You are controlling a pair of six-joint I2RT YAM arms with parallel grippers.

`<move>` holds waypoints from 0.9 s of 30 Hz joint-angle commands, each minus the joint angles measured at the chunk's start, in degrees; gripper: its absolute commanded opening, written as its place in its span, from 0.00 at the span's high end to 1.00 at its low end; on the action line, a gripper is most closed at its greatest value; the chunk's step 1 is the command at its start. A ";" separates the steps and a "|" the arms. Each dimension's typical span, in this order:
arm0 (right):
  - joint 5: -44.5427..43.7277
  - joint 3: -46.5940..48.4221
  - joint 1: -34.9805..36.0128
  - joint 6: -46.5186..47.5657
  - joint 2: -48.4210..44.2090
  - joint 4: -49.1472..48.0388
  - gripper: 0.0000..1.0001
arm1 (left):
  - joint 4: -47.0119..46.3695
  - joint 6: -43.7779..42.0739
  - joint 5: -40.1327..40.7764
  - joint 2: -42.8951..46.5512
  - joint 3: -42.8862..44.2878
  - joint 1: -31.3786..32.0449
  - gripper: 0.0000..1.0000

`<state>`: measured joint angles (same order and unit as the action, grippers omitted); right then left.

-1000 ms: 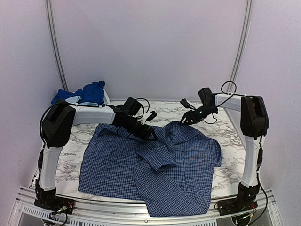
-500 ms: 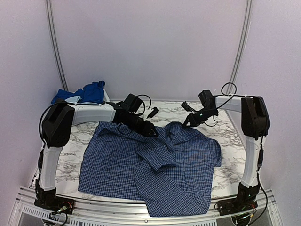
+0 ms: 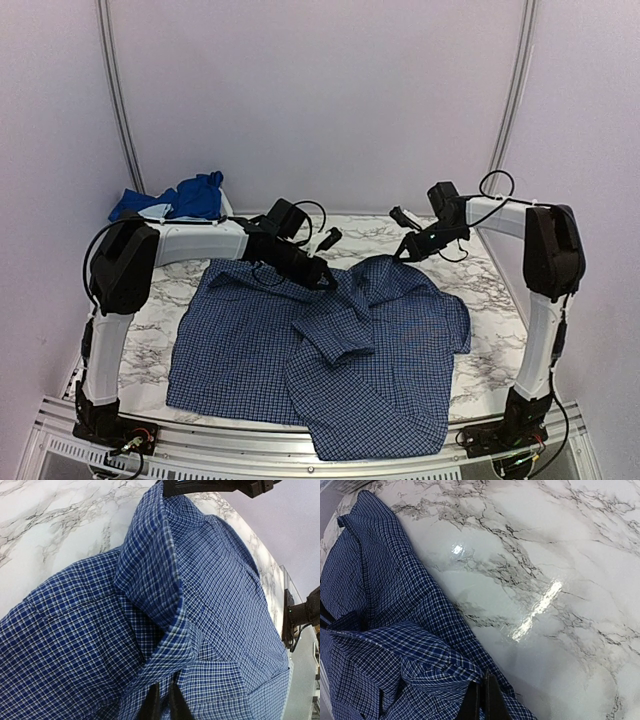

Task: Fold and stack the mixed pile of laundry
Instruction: Fold the flattened shirt at the center of the board.

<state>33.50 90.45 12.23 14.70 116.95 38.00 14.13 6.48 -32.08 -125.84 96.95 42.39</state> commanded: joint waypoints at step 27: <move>-9.91 -11.70 -9.06 -15.84 -7.78 -15.15 1.00 | 0.16 11.85 22.22 0.62 6.70 5.69 0.01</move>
<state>24.45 78.11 3.51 1.23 109.34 26.72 14.02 14.48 -16.53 -127.61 108.01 51.64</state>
